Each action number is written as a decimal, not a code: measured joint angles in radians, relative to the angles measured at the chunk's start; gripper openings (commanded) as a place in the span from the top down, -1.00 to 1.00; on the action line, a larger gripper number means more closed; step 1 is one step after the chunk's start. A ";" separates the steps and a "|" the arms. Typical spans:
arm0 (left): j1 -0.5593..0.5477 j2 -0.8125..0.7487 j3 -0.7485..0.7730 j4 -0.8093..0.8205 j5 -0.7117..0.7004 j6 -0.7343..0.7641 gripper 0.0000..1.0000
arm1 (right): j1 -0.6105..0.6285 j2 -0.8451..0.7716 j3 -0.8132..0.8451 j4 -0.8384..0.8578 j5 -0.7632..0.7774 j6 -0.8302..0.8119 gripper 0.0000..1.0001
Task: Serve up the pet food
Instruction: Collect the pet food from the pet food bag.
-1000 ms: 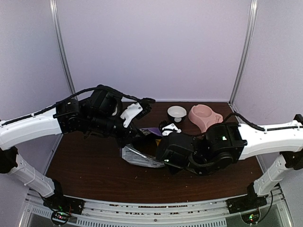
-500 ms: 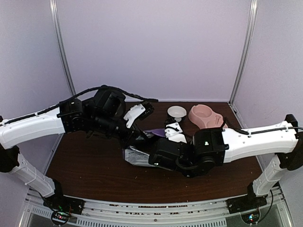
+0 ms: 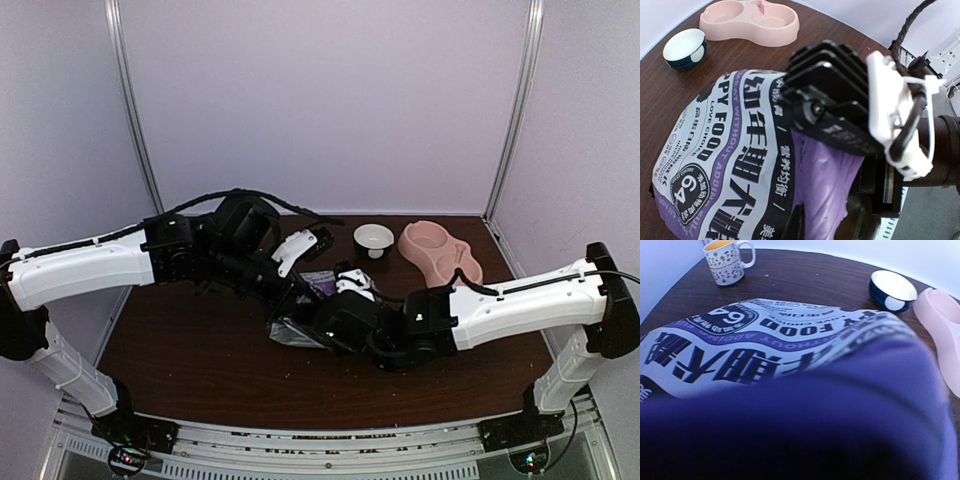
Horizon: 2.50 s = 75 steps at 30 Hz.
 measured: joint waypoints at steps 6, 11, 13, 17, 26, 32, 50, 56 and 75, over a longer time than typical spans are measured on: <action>0.000 0.008 -0.008 0.006 0.015 -0.003 1.00 | -0.023 -0.077 -0.132 0.229 -0.169 -0.092 1.00; -0.003 0.009 -0.011 0.014 0.021 -0.004 1.00 | -0.027 -0.107 -0.147 0.228 -0.177 -0.095 1.00; -0.007 0.009 -0.012 0.027 0.014 -0.013 1.00 | -0.026 -0.107 -0.126 0.161 -0.124 -0.057 1.00; -0.014 0.011 -0.012 0.057 -0.003 -0.044 1.00 | -0.026 -0.096 -0.077 0.007 0.001 0.047 1.00; -0.018 0.063 -0.017 0.147 0.018 -0.145 1.00 | -0.074 -0.036 -0.092 0.021 0.066 0.118 1.00; -0.016 0.069 -0.042 0.191 0.010 -0.172 1.00 | -0.099 -0.016 -0.122 0.153 0.024 0.043 1.00; -0.017 0.080 -0.059 0.177 0.043 -0.193 1.00 | -0.160 -0.080 -0.236 0.426 -0.438 -0.096 1.00; -0.022 0.072 -0.059 0.146 0.058 -0.194 1.00 | -0.163 -0.143 -0.279 0.450 -0.568 -0.104 1.00; 0.023 -0.050 -0.083 0.166 -0.084 -0.224 1.00 | -0.236 -0.483 -0.588 0.792 -0.806 0.180 1.00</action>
